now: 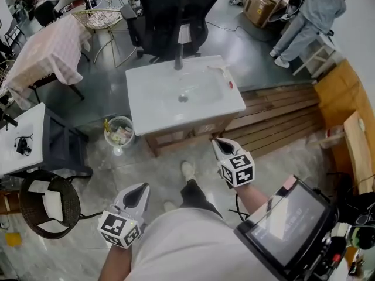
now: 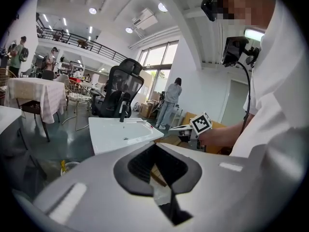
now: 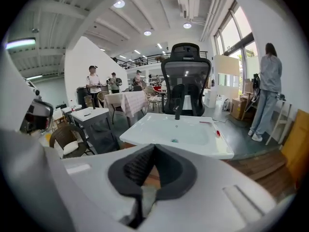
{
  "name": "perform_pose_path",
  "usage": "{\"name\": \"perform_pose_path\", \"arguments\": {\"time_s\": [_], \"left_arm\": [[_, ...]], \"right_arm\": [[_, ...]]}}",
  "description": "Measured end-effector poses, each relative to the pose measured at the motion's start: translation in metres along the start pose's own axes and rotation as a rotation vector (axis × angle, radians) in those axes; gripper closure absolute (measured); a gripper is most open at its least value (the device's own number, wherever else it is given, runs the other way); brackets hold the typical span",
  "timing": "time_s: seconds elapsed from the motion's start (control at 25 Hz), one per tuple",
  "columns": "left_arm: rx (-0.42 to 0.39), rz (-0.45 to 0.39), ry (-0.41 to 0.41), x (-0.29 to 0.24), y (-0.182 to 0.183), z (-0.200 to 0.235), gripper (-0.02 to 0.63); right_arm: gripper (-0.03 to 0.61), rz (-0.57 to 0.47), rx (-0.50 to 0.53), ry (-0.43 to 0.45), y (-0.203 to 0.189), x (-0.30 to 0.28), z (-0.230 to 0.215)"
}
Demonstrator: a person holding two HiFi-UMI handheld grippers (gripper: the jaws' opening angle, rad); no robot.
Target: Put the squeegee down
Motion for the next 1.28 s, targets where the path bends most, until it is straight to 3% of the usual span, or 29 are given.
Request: {"name": "perform_pose_path", "arguments": {"time_s": [0.28, 0.68, 1.28], "left_arm": [[-0.006, -0.012, -0.005, 0.023, -0.005, -0.018, 0.606], [0.02, -0.011, 0.023, 0.04, -0.021, -0.019, 0.606], [0.024, -0.009, 0.023, 0.04, -0.024, -0.015, 0.606]], "right_arm": [[0.577, -0.038, 0.043, 0.078, 0.002, 0.035, 0.049], [0.577, -0.057, 0.102, 0.192, 0.009, 0.042, 0.096], [0.577, -0.066, 0.138, 0.239, 0.017, 0.037, 0.112]]}}
Point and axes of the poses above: the fingertips, and each gripper's own axes: x backward along the fingers, z to its left, y out of its top, the point moved 9 cm from there along x, backward along the fingers, and after that the axes turned 4 degrees about -y, right-handed, at the moved point
